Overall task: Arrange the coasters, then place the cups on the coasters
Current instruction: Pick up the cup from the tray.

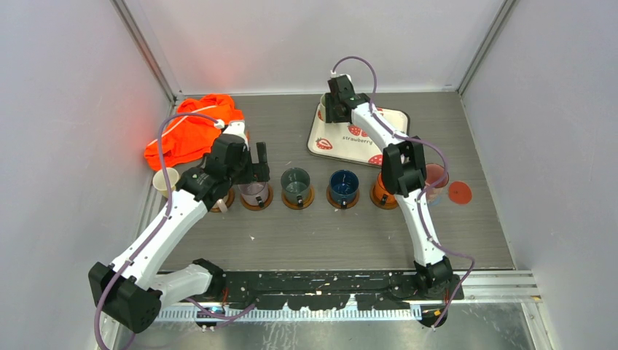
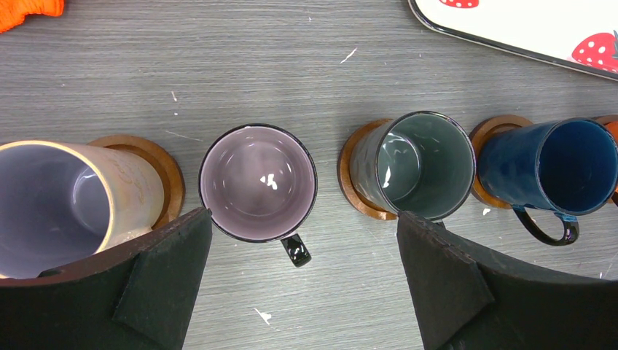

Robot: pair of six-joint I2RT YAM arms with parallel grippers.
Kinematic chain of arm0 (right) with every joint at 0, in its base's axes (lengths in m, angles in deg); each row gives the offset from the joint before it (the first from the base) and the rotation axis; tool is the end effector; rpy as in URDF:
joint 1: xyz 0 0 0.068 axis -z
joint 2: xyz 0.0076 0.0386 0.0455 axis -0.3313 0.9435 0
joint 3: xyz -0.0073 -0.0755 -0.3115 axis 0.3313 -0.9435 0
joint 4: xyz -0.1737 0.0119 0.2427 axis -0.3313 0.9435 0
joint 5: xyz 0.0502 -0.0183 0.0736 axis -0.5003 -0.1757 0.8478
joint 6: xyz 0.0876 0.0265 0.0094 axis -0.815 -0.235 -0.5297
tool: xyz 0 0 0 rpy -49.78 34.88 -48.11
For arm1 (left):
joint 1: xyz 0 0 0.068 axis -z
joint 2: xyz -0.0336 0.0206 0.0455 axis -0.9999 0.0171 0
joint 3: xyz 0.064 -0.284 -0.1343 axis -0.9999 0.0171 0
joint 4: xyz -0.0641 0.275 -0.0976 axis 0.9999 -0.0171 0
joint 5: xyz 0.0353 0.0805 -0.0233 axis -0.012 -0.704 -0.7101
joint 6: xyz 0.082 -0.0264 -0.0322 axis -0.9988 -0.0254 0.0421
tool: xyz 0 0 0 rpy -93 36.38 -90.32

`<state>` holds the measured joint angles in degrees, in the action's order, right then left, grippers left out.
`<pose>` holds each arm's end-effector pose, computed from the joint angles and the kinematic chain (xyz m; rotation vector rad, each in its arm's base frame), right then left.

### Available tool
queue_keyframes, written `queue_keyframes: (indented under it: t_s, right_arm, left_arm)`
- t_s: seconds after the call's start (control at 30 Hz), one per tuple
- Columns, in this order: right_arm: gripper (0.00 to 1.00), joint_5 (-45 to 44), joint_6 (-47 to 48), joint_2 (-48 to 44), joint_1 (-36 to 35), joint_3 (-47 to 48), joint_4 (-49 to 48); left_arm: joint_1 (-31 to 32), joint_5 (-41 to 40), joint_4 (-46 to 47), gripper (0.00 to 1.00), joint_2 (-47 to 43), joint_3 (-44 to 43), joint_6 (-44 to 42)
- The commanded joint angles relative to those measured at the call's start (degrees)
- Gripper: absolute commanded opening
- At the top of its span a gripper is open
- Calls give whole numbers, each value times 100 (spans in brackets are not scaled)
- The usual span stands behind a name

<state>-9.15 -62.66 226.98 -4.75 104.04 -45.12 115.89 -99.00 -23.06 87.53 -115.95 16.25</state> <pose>0.6168 0.2571 0.1939 -0.1213 2.3462 0.0737 0.2582 -0.1110 0.3367 -0.0816 2.2493 -0.2457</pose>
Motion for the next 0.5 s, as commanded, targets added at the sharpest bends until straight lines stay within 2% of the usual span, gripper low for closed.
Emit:
queue_keyframes:
  t_s: [0.0, 0.47]
  right_arm:
    - [52, -17, 123, 120, 6, 352, -115]
    - [50, 69, 86, 335, -21, 599, -126]
  left_arm:
    - [-24, -80, 148, 100, -17, -87, -25]
    - [-24, -91, 148, 100, 19, -91, -25]
